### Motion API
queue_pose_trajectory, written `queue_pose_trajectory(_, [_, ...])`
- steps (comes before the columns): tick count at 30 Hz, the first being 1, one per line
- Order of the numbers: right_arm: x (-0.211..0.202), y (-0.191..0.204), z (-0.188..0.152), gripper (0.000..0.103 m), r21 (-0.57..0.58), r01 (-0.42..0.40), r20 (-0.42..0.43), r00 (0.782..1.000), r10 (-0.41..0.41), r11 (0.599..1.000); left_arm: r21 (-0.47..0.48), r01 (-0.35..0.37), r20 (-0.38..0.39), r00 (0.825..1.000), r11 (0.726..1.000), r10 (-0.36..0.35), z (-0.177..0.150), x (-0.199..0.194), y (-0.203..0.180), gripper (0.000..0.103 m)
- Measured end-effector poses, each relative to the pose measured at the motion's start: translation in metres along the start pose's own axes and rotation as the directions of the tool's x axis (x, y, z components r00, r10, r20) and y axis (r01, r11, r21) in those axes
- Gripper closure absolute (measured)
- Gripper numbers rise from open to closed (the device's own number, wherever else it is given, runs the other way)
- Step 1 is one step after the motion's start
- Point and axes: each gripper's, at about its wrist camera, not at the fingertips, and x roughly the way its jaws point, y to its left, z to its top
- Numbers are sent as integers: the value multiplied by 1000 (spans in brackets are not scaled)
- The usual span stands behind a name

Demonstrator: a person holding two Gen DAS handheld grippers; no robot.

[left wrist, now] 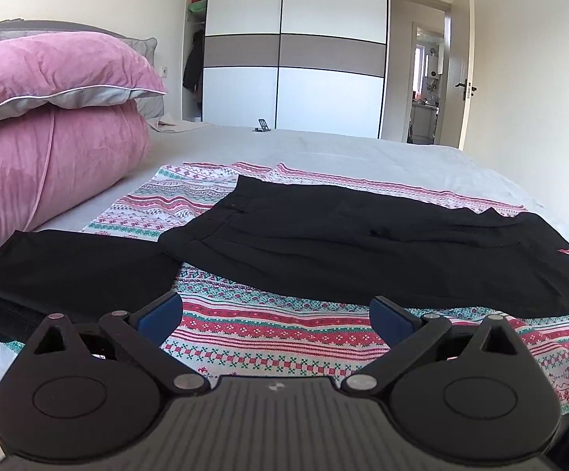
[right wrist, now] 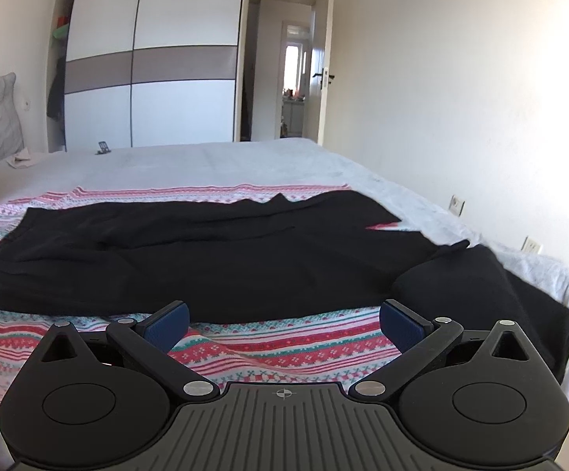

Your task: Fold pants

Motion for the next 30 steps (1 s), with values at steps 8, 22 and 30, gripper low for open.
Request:
queue_pose_trajectory(8, [16, -34, 12, 0, 188, -53, -96, 993, 72, 981, -56, 42, -84, 995, 998, -47, 6, 13, 10, 0])
queue_pose_trajectory(22, [146, -53, 90, 0, 427, -39, -220, 964, 146, 903, -241, -78, -202, 979, 967, 29, 112, 103, 66, 0])
queue_pose_trajectory(30, [269, 0, 115, 0, 324, -43, -397, 900, 178, 945, -367, -198, -438, 899, 909, 19, 132, 233, 68, 0])
